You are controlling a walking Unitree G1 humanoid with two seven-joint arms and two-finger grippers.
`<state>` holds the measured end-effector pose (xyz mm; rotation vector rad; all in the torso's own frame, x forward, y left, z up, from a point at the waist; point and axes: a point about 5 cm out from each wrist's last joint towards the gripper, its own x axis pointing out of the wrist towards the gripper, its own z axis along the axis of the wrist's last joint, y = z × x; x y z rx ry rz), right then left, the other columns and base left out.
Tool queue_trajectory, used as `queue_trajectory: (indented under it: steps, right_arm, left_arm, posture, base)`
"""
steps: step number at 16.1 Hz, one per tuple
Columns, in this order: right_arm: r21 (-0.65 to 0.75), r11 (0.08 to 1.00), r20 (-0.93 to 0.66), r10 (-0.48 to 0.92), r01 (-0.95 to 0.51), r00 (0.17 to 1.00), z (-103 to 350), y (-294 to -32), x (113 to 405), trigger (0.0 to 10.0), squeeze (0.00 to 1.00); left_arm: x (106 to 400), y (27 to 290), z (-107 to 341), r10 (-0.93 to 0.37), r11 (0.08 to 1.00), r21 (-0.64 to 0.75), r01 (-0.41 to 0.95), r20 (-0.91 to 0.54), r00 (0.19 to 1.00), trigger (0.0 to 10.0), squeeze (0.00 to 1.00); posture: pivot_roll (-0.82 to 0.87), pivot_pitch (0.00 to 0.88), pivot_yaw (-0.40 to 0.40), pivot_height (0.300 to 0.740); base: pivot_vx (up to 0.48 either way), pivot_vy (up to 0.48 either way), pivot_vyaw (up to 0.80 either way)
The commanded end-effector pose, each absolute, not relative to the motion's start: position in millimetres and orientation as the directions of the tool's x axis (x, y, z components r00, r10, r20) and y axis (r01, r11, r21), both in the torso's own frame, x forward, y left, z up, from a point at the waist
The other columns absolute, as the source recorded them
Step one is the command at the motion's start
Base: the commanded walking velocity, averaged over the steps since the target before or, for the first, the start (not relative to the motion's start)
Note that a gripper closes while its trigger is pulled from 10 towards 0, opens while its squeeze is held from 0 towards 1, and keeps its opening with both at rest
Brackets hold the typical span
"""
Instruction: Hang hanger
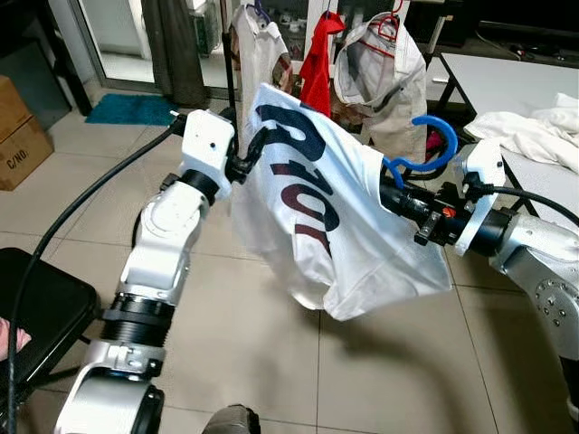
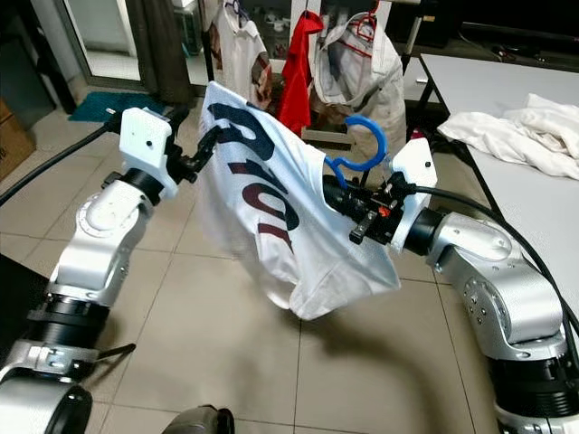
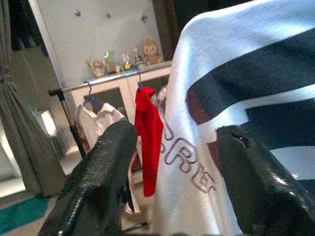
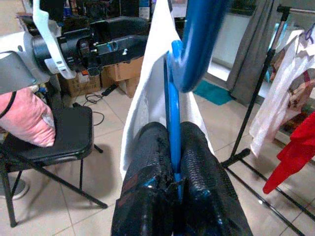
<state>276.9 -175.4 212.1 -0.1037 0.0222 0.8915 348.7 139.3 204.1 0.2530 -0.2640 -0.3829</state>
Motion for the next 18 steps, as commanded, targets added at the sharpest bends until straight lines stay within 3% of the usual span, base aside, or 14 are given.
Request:
queue_trajectory:
  steps: [1, 2, 8, 18]
  right_arm:
    - [-0.106, 0.611, -0.055, 0.784, -0.784, 0.618, 218.0, -175.6, 273.6, 10.0, 0.00]
    - [-0.107, 0.610, -0.058, 0.784, -0.785, 0.618, 217.6, -176.1, 273.3, 10.0, 0.00]
    - [-0.108, 0.594, -0.065, 0.796, -0.797, 0.602, 218.6, -174.4, 273.1, 10.0, 0.00]
    - [-0.108, 0.576, -0.064, 0.809, -0.810, 0.584, 219.6, -173.5, 269.1, 10.0, 0.00]
  left_arm:
    - [351.3, 138.3, 208.1, -0.413, 0.892, 0.287, 0.349, 0.203, 0.888, 1.9, 0.00]
    - [350.8, 138.3, 207.8, -0.427, 0.887, 0.282, 0.365, 0.202, 0.882, 0.0, 0.00]
    - [346.3, 132.8, 197.4, -0.472, 0.866, 0.276, 0.417, 0.176, 0.864, 0.0, 0.00]
    - [358.4, 145.2, 194.4, -0.430, 0.878, 0.284, 0.385, 0.119, 0.895, 0.0, 0.00]
  posture:
    - [0.03, 0.000, 0.013, 0.740]
    - [0.03, 0.000, 0.009, 0.740]
    - [0.03, 0.000, -0.003, 0.740]
    - [0.02, 0.000, 0.003, 0.740]
  base:
    - [0.000, 0.000, 0.00]
    - [0.000, 0.000, 0.00]
    - [0.000, 0.000, 0.00]
    - [0.000, 0.000, 0.00]
